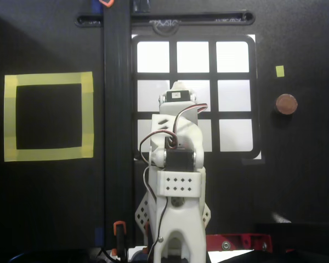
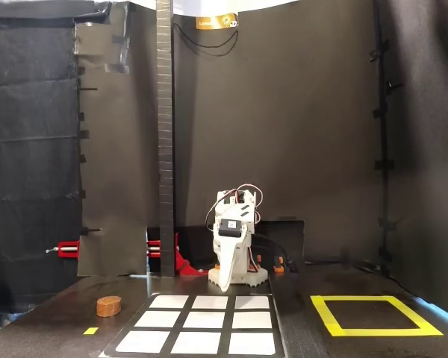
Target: Pick and place at Grid spot 2
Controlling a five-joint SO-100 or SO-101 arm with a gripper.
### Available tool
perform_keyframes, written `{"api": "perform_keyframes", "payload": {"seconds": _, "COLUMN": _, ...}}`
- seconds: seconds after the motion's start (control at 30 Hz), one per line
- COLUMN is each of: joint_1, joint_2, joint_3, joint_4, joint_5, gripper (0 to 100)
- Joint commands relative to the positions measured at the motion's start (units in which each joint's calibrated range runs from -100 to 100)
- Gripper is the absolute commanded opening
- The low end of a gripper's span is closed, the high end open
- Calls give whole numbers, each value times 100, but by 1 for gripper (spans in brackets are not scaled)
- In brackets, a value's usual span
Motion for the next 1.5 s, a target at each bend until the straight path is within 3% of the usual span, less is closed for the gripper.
{"api": "perform_keyframes", "payload": {"seconds": 0.0, "joint_1": -1, "joint_2": -9, "joint_3": 36, "joint_4": -44, "joint_5": 15, "gripper": 0}}
{"api": "perform_keyframes", "payload": {"seconds": 1.47, "joint_1": -18, "joint_2": 163, "joint_3": 27, "joint_4": -219, "joint_5": 24, "gripper": 0}}
